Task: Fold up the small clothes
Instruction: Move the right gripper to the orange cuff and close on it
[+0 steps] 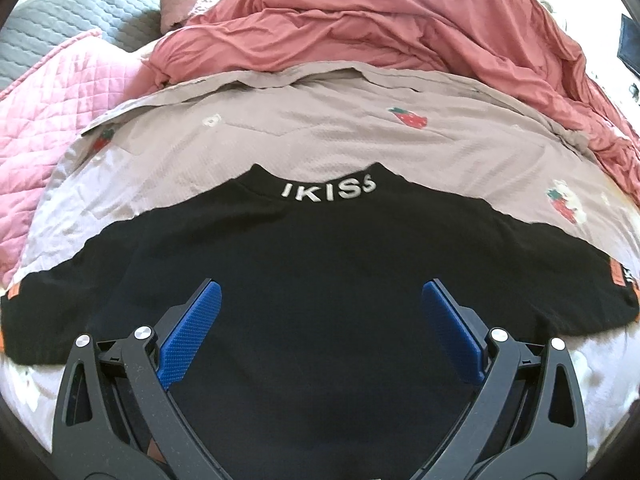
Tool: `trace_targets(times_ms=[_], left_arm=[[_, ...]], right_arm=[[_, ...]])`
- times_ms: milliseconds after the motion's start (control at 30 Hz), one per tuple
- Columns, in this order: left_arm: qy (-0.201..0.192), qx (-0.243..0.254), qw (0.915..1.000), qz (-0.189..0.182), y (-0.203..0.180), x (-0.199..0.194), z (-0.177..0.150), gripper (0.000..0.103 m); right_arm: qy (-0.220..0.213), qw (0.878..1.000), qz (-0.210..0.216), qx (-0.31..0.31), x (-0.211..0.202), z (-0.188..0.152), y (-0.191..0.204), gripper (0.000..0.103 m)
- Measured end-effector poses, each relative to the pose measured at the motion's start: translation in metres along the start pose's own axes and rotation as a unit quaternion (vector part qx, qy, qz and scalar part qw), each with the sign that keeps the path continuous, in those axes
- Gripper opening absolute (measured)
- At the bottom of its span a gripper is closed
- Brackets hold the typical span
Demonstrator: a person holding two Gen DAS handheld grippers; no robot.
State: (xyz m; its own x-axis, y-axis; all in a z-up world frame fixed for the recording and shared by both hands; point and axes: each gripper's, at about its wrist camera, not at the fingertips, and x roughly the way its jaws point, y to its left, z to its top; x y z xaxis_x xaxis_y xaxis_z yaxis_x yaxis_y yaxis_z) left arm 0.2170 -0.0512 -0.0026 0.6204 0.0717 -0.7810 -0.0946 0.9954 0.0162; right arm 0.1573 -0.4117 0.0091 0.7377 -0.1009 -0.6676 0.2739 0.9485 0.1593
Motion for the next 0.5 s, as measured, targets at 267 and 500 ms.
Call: trace_targets(times_ms=[267,500], left_arm=[[0.016,-0.02,0.9988,-0.041,0.01,0.024,-0.009,0.094],[0.012,0.013,0.9993,-0.034,0.008,0.032,-0.026,0.094]], right_arm=[[0.017,0.997,-0.07,0.02,0.021,-0.003,-0.067,0.099],[0.051,0.992,-0.097,0.065,0.032,-0.011,-0.117,0.099]])
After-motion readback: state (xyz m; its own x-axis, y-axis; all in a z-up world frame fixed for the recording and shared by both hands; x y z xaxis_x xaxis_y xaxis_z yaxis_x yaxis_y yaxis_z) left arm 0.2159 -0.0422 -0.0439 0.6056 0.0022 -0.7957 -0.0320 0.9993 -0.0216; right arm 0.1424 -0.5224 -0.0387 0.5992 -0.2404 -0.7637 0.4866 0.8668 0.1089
